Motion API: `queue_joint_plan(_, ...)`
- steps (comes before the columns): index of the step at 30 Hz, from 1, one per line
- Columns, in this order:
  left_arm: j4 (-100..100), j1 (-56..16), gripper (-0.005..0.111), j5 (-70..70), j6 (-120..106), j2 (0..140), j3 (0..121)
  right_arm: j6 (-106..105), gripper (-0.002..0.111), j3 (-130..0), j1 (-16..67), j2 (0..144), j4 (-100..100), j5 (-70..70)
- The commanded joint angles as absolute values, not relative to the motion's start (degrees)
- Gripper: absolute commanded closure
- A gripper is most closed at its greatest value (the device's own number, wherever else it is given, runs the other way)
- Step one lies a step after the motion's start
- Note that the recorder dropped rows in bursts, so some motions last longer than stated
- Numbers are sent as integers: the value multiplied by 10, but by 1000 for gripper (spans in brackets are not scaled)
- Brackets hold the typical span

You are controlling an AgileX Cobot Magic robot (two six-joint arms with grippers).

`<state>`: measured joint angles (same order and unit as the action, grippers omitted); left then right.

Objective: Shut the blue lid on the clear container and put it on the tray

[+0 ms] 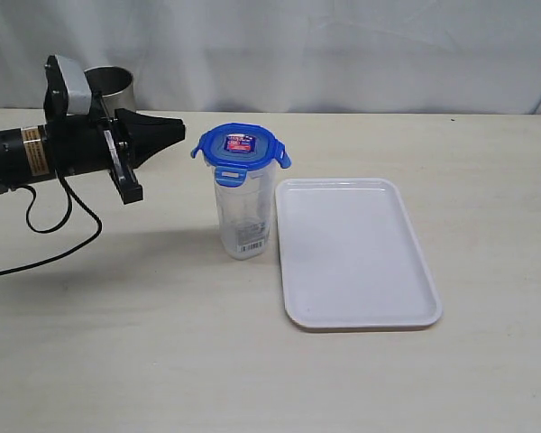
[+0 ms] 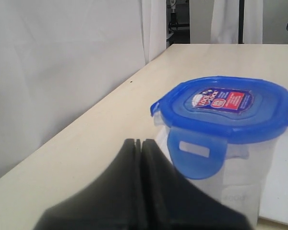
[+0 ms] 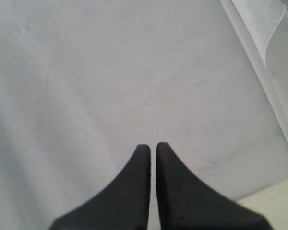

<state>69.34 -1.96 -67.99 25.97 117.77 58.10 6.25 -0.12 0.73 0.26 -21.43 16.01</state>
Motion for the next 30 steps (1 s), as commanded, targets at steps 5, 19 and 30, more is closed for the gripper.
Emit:
queue_joint_plan(5,708,-21,107,-680,272,1176,584,-47,104,0,8,28,-219,44)
queue_joint_plan(19,634,-47,107,-654,236,1178,584,-41,104,-90,221,365,-123,119)
queue_joint_plan(30,622,-48,107,-646,212,1178,593,-39,104,-244,319,727,-51,154)
